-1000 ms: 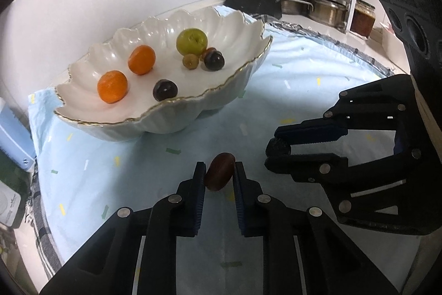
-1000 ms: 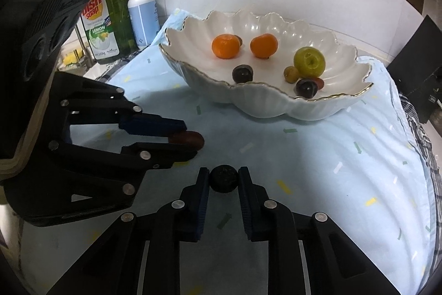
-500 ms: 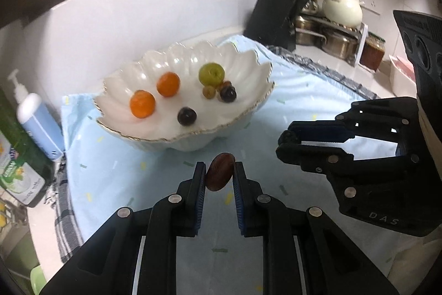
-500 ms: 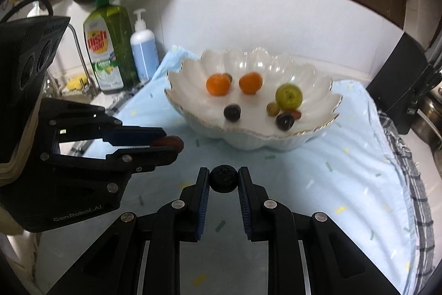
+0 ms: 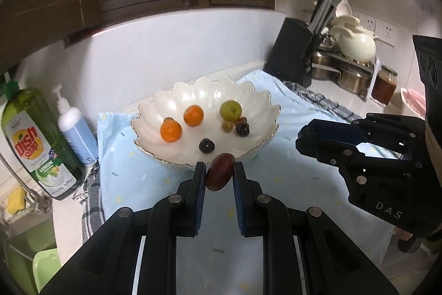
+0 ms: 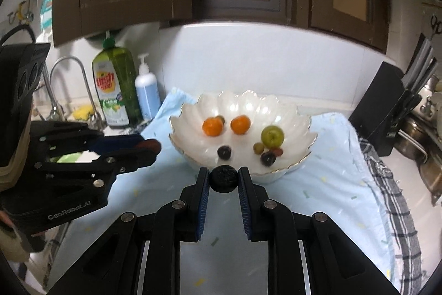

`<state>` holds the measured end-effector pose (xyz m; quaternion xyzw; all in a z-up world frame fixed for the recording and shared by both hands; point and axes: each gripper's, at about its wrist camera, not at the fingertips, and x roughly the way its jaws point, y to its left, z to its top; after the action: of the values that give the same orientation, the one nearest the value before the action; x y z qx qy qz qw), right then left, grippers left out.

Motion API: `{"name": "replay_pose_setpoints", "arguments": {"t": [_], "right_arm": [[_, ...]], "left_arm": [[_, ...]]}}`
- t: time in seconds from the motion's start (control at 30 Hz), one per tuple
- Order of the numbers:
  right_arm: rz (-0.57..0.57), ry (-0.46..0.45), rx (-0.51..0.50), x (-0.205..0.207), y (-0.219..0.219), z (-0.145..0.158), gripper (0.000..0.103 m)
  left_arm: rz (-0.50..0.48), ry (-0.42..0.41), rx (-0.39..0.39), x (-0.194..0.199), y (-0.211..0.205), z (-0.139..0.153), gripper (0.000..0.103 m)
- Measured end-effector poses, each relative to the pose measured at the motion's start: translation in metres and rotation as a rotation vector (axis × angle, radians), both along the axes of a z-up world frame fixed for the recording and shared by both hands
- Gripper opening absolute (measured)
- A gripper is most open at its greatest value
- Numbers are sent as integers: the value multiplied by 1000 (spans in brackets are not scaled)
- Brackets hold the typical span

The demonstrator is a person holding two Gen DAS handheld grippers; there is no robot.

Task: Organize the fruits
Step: 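Carry the date in the left tool while the right tool carries the plum over the bowl, then open the left tool to drop the date while the right tool drops the plum into the bowl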

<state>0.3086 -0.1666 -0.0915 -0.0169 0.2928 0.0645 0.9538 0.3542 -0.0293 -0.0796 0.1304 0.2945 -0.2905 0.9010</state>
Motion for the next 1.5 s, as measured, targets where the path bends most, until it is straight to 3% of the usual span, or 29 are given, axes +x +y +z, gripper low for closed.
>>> {"name": "replay_pose_setpoints", "arguments": {"t": [0.4, 0.83, 1.13, 1.5], "right_arm": [[-19, -94, 13, 7, -17, 30, 23], [-5, -112, 10, 55, -34, 47, 23], [-3, -51, 30, 105, -53, 47, 23], [5, 63, 19, 174, -68, 24, 23]], "left_arm": [[113, -55, -46, 3, -6, 29, 20], [193, -63, -77, 47, -28, 53, 20], [220, -43, -67, 90, -49, 59, 20], [255, 48, -29, 160, -70, 39, 20]]}}
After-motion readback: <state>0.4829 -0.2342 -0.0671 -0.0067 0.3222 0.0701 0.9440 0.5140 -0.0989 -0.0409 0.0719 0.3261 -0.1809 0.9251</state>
